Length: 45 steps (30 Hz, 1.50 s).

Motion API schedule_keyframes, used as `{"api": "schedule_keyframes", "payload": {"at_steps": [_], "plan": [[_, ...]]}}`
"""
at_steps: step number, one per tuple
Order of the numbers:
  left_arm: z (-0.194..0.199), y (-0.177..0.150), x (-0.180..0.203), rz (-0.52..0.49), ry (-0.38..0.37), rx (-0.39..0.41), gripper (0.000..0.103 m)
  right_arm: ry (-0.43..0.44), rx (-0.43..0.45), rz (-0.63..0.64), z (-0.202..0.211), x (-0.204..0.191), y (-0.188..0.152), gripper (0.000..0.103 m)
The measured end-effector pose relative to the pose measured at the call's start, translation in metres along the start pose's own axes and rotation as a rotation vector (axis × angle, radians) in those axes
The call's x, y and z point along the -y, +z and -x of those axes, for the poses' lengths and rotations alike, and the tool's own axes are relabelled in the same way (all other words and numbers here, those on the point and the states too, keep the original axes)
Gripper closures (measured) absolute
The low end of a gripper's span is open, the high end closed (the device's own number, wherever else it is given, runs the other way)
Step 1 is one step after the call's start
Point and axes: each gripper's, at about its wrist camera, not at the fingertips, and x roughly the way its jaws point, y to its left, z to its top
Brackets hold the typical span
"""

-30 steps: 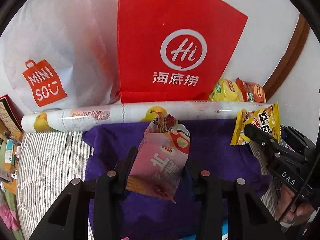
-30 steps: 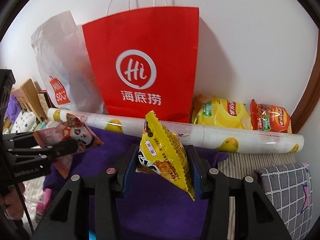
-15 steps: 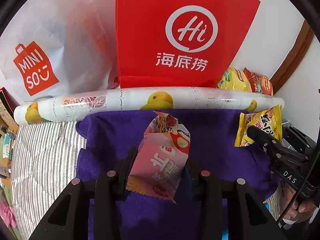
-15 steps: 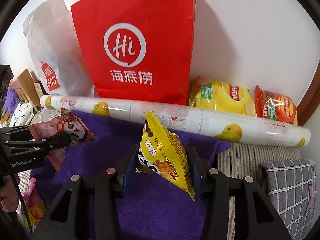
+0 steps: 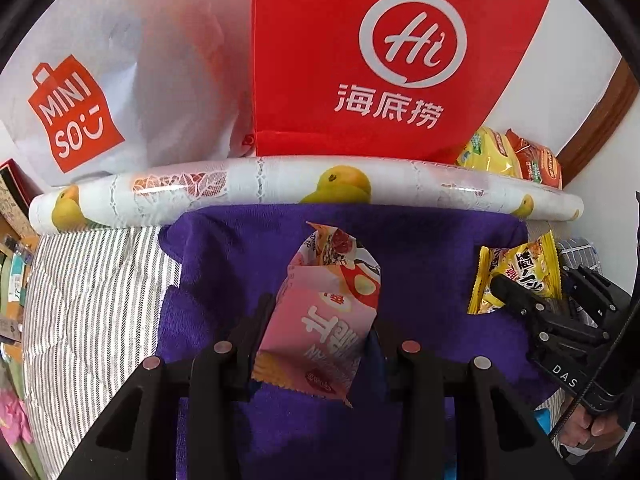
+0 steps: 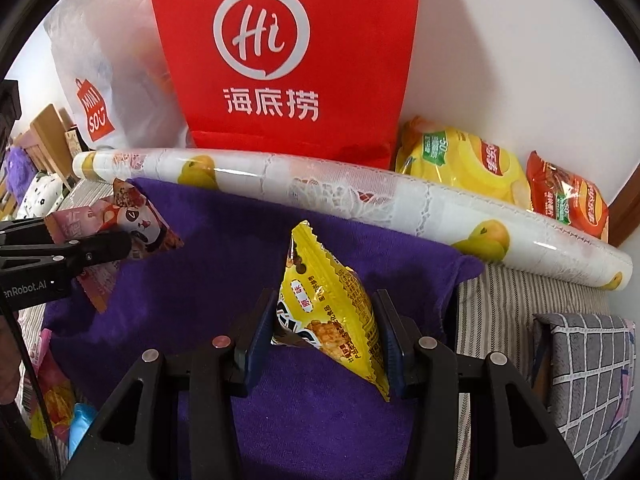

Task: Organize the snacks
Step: 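Open both tools to drop the two bags onto the purple towel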

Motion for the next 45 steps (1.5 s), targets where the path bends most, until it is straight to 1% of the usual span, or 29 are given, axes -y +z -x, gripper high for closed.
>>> {"api": "schedule_keyframes", "payload": {"at_steps": [3, 5, 7, 8, 10, 12, 14, 15, 16, 17, 18, 22, 26, 31, 33, 36, 39, 40, 45], "plan": [[-0.002, 0.0, -0.002, 0.008, -0.003, -0.008, 0.063, -0.004, -0.007, 0.01, -0.002, -0.001, -0.001, 0.054], [-0.002, 0.0, -0.002, 0.005, -0.001, -0.008, 0.063, -0.011, 0.001, 0.019, -0.001, -0.002, -0.002, 0.052], [-0.001, 0.0, -0.001, 0.002, 0.001, -0.007, 0.063, -0.007, 0.007, 0.023, 0.0, -0.003, -0.003, 0.044], [-0.001, 0.0, -0.001, 0.0, -0.001, -0.006, 0.063, -0.004, 0.015, 0.026, 0.002, -0.003, -0.003, 0.042], [0.0, 0.0, 0.0, -0.003, -0.003, -0.005, 0.063, -0.002, 0.026, 0.028, 0.005, -0.004, -0.003, 0.032], [0.001, 0.0, 0.001, -0.007, -0.006, -0.005, 0.063, -0.002, 0.039, 0.028, 0.009, -0.006, -0.003, 0.029], [0.001, 0.0, 0.003, -0.013, -0.013, -0.009, 0.062, -0.002, 0.049, 0.03, 0.012, -0.007, -0.003, 0.029], [0.002, 0.0, 0.005, -0.018, -0.015, -0.011, 0.058, -0.001, 0.05, 0.03, 0.013, -0.007, -0.003, 0.029], [0.002, 0.001, 0.006, -0.024, -0.017, -0.011, 0.055, -0.002, 0.054, 0.029, 0.015, -0.008, -0.003, 0.029], [0.004, 0.001, 0.008, -0.03, -0.017, -0.007, 0.046, -0.002, 0.059, 0.026, 0.016, -0.008, -0.003, 0.029], [0.005, 0.001, 0.01, -0.034, -0.018, 0.003, 0.043, -0.001, 0.064, 0.024, 0.017, -0.008, -0.003, 0.029], [0.012, 0.003, 0.016, -0.044, -0.03, 0.026, 0.041, -0.002, 0.083, 0.007, 0.022, -0.009, -0.004, 0.029], [0.017, 0.003, 0.016, -0.044, -0.031, 0.035, 0.039, -0.022, 0.118, -0.008, 0.029, -0.009, -0.004, 0.029], [0.02, 0.003, 0.017, -0.044, -0.031, 0.038, 0.039, -0.101, 0.155, 0.003, 0.038, -0.012, -0.005, 0.029], [0.023, 0.003, 0.017, -0.043, -0.03, 0.038, 0.039, -0.118, 0.166, -0.005, 0.044, -0.011, -0.006, 0.029], [0.032, 0.003, 0.017, -0.048, -0.036, 0.055, 0.039, -0.114, 0.165, -0.045, 0.056, -0.008, -0.009, 0.029], [0.045, 0.002, 0.019, -0.052, -0.046, 0.079, 0.039, -0.064, 0.144, -0.116, 0.069, -0.003, -0.02, 0.029], [0.049, 0.002, 0.02, -0.054, -0.055, 0.087, 0.039, -0.06, 0.143, -0.128, 0.072, -0.003, -0.024, 0.029], [0.073, 0.0, 0.03, -0.094, -0.076, 0.125, 0.039, -0.072, 0.137, -0.155, 0.099, -0.01, -0.047, 0.029]]}}
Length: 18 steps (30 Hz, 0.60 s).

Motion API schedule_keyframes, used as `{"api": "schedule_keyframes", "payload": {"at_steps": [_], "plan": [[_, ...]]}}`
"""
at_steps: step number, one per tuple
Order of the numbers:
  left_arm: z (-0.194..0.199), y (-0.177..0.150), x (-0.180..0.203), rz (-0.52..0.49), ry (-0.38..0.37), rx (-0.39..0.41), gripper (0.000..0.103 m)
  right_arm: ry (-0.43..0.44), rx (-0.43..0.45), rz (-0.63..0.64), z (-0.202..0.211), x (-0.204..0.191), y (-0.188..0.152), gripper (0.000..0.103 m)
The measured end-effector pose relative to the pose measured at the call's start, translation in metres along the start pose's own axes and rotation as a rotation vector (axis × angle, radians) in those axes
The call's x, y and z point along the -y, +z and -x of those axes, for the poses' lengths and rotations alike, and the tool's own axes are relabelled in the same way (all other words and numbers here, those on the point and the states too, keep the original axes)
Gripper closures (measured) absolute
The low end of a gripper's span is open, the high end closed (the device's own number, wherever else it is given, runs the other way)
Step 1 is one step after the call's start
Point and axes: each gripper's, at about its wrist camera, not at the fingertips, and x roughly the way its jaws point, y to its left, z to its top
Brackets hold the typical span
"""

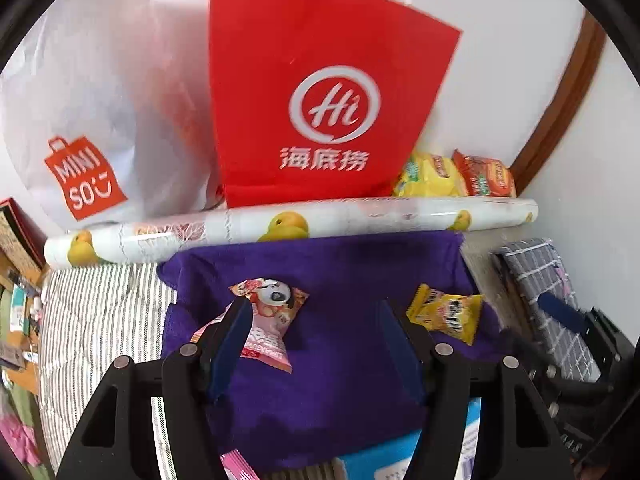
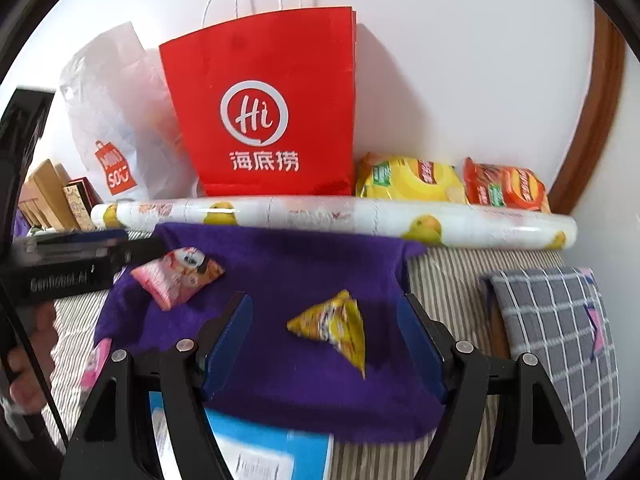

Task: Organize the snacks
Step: 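Open both tools to drop the two bags onto the purple towel, then move both tools back toward the remaining snack pile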

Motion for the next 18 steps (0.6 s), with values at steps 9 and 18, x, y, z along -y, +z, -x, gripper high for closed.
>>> {"api": "schedule_keyframes", "payload": {"at_steps": [9, 18], "plan": [[0.05, -0.006, 0.028, -0.093, -0.049, 0.071, 0.039, -0.047, 0.002, -0.01, 0.062, -0.008, -0.028, 0.029], [0.092, -0.06, 0.011, -0.063, -0.061, 0.073, 0.039, -0.074, 0.03, -0.016, 0.107, -0.02, -0.062, 0.029]]}}
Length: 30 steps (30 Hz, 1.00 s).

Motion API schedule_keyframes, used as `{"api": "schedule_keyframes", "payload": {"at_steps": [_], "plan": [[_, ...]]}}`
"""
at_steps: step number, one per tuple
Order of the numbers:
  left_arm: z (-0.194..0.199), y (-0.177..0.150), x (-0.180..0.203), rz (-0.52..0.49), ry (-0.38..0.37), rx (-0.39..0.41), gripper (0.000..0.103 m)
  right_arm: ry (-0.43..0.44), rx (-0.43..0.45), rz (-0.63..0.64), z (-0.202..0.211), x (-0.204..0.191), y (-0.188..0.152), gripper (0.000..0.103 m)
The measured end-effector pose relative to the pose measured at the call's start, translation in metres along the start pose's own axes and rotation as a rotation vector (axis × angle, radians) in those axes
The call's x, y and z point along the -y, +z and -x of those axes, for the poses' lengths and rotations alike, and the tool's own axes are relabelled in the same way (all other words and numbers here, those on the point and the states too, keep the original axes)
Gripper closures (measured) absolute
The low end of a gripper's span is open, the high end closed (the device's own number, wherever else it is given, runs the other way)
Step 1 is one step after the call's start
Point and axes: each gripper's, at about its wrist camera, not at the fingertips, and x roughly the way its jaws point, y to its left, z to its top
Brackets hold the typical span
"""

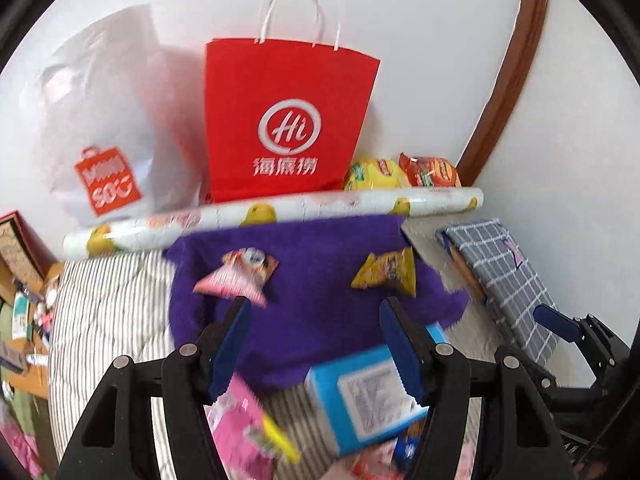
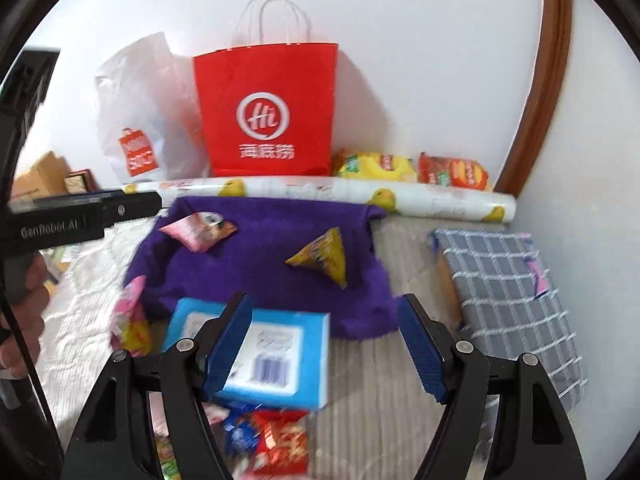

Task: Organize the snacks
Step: 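Move both tools back toward the remaining snack pile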

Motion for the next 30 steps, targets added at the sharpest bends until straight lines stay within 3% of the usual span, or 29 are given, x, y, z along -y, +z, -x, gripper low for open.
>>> {"api": "schedule_keyframes", "payload": {"at_steps": [8, 13, 22, 25, 30], "plan": [[0.041, -0.055, -0.018, 0.029, 0.068, 0.002, 0.039, 0.137, -0.049, -0.048, 0.011, -0.013, -0.045, 0.029], [0.059, -0.081, -0.024, 0.051, 0.069, 0.003, 0.039, 0.169, -0.063, -0.049, 0.021, -0.019, -0.07, 0.03], [0.057, -0.126, -0.027, 0.104, 0.067, -0.008, 0.039, 0.105, -0.024, 0.017, 0.038, -0.012, -0.12, 0.041], [0.053, -0.14, -0.031, 0.138, 0.068, -0.006, 0.039, 0.11, -0.048, 0.029, 0.033, -0.006, -0.138, 0.047], [0.042, -0.157, -0.039, 0.18, 0.074, -0.029, 0.039, 0.123, -0.084, 0.105, 0.021, -0.008, -0.165, 0.048]]}}
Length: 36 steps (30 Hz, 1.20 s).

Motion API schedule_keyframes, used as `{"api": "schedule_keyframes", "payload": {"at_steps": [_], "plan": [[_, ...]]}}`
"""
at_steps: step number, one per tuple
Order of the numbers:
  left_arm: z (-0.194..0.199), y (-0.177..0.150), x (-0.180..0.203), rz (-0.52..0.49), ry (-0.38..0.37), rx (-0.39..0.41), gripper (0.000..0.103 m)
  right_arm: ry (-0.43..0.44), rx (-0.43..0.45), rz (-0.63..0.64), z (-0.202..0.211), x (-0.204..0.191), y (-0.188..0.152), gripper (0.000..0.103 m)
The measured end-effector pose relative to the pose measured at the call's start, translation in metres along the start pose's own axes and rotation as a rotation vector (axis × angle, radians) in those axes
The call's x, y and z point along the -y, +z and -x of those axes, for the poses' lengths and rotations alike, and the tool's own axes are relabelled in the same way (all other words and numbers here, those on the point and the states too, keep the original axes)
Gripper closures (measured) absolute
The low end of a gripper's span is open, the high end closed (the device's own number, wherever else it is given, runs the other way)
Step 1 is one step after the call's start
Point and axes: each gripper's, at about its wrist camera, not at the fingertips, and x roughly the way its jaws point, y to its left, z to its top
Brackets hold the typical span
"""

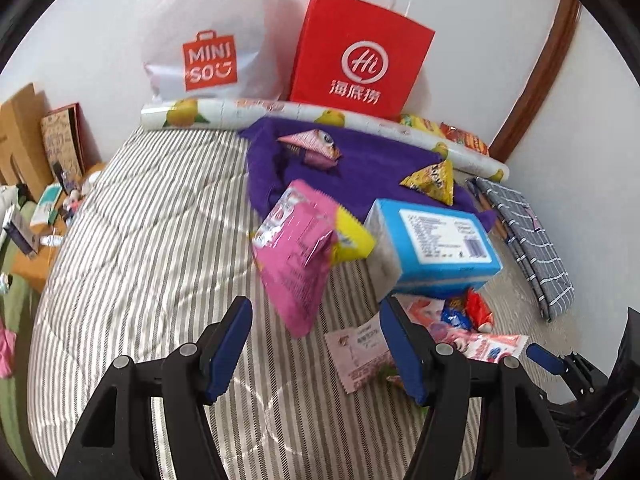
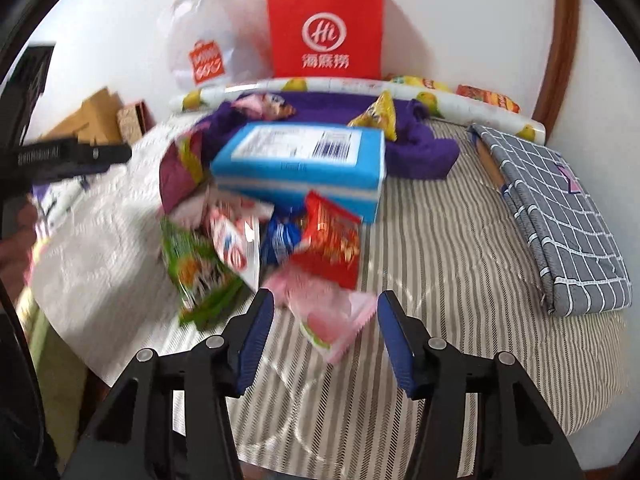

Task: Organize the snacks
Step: 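Move both tools back toward the remaining snack pile, then grasp the pink peach candy packet with the right tool while the left tool grasps the pink snack bag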

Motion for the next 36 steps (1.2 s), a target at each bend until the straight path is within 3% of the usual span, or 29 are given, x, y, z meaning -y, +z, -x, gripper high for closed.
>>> {"api": "schedule_keyframes", "payload": {"at_steps": [7, 13, 20, 23, 29, 31, 36], "plan": [[-0.007, -0.006, -0.011, 0.02, 0.041, -0.009, 0.039, -0.039, 0.023, 0.133, -0.021, -0.007, -0.006, 0.048], [-0.009, -0.002, -0.021, 0.065, 0.043, -0.007, 0.039, 0.017, -0.033, 0.179, -0.048, -0.009, -0.004, 0.046], [-0.01, -0.005, -0.028, 0.074, 0.052, -0.007, 0.039, 0.09, 0.0, 0.12, -0.038, -0.003, -0.014, 0.053], [-0.012, -0.008, -0.031, 0.082, 0.054, -0.012, 0.039, 0.063, -0.007, 0.09, -0.028, 0.004, -0.026, 0.053], [-0.021, -0.009, -0.034, 0.093, 0.037, -0.033, 0.039, 0.046, -0.02, 0.088, -0.03, 0.009, -0.031, 0.046], [-0.022, -0.009, -0.035, 0.091, 0.033, -0.04, 0.039, 0.039, -0.011, 0.101, -0.031, 0.006, -0.028, 0.039], [-0.025, -0.01, -0.035, 0.081, 0.036, -0.048, 0.039, 0.046, 0.007, 0.126, -0.039, -0.002, -0.022, 0.039]]}}
